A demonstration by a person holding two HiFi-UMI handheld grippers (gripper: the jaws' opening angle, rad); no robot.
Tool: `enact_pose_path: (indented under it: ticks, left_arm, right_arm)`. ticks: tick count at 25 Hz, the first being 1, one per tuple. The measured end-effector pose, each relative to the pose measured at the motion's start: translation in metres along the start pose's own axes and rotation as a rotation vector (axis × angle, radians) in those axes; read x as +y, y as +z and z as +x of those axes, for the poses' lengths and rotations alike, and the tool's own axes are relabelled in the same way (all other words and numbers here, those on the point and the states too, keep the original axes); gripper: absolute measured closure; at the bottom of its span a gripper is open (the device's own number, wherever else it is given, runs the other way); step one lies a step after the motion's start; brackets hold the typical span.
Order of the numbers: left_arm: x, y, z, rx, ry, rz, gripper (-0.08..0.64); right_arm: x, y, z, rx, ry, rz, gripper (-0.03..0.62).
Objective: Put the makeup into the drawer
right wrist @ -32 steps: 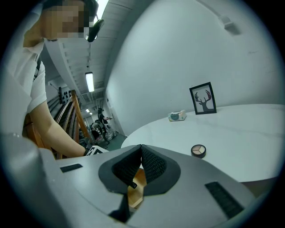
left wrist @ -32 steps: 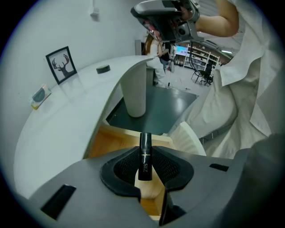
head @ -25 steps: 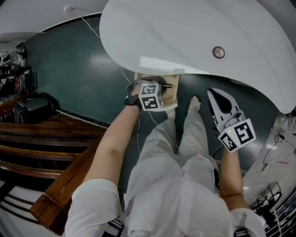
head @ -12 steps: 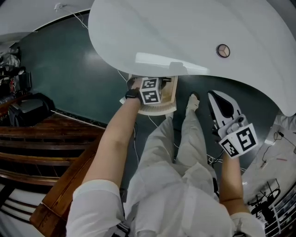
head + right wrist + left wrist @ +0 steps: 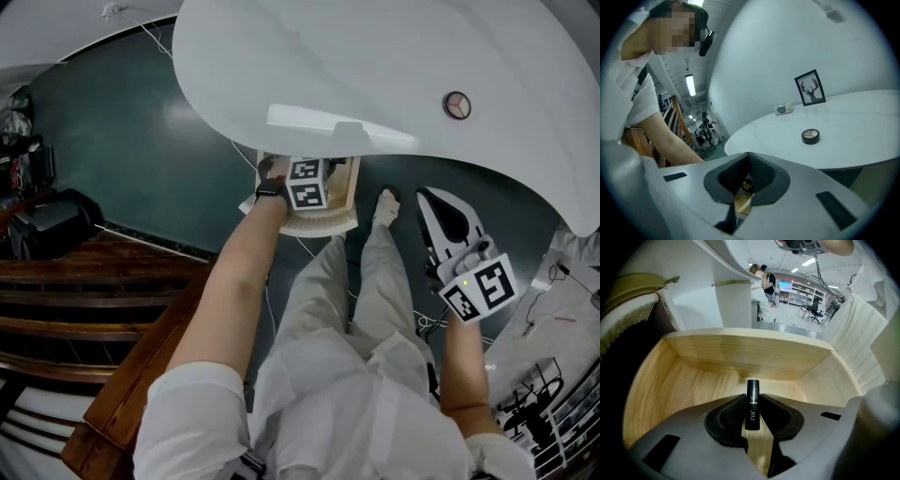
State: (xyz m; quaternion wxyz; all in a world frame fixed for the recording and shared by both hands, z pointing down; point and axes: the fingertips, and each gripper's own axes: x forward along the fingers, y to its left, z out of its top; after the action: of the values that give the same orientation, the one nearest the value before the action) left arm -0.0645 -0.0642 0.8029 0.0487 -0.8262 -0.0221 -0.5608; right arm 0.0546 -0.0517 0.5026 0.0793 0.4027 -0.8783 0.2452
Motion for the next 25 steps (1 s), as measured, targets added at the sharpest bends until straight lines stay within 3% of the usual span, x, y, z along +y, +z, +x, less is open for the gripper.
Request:
enact_pose_path:
  ticks: [9,15,19,25]
  left_arm:
    - [-0.007,-0.006,0.003,-0.005,-0.065,-0.063,0.425]
    - [-0.005,0.005,-0.017,-0.038,-0.019,-0.065,0.419]
    - [-0.009,0.016,-0.035,-0.087,0.004,-0.068,0.425]
    - [-0.012,0.042,-0.079,-0.217,0.003,-0.137,0.46]
  right_arm:
    - [0.004,-0.003,0.003,0.016,-0.015,0.005,0.583]
    - [0.007,0.005,0.002,0.014,-0.015,0.0,0.583]
    - [0.01,0.008,0.002,0.017,-0.007,-0.004,0.583]
    - [0.011,0.015,0.001,0.025,-0.012,-0.022,0.583]
